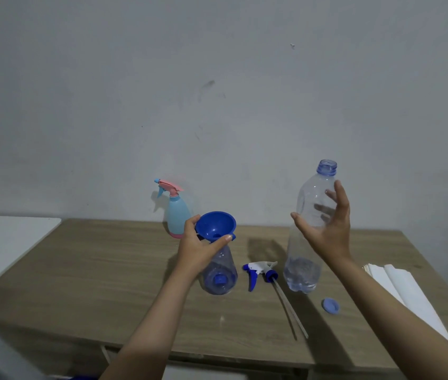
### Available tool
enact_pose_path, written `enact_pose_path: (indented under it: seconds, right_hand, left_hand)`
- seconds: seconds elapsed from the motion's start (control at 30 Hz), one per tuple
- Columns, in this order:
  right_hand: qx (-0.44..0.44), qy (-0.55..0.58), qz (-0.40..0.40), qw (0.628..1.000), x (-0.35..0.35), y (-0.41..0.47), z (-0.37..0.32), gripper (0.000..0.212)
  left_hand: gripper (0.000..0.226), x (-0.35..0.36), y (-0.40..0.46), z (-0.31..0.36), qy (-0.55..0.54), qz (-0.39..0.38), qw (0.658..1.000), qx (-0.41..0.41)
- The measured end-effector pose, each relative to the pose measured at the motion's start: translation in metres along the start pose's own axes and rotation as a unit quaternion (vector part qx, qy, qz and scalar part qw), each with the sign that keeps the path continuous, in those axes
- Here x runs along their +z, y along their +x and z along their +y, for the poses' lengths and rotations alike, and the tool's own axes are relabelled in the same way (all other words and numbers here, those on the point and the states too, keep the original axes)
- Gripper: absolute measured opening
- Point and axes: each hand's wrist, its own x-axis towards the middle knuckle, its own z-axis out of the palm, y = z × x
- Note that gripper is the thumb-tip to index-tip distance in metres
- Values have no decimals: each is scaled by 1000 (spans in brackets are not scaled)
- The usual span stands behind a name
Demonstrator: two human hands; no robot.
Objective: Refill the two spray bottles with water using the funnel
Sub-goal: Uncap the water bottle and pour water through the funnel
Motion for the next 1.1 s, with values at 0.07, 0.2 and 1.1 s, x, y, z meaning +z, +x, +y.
enact_pose_path:
  seconds: [0.07, 0.2, 1.1]
  right_hand:
    - [6, 6, 5, 1000, -1, 0, 4, 112]
    - [-7, 11, -3, 1000, -2, 0, 8, 120]
    - [-26, -206, -542, 815, 128, 25, -126, 85]
  left_hand:
    - [75, 0, -1, 0, -3, -3, 1000, 0]
    - [77, 0, -1, -1, -11, 0, 1000, 2]
    - [33, -3, -7, -35, 152, -42, 982, -102]
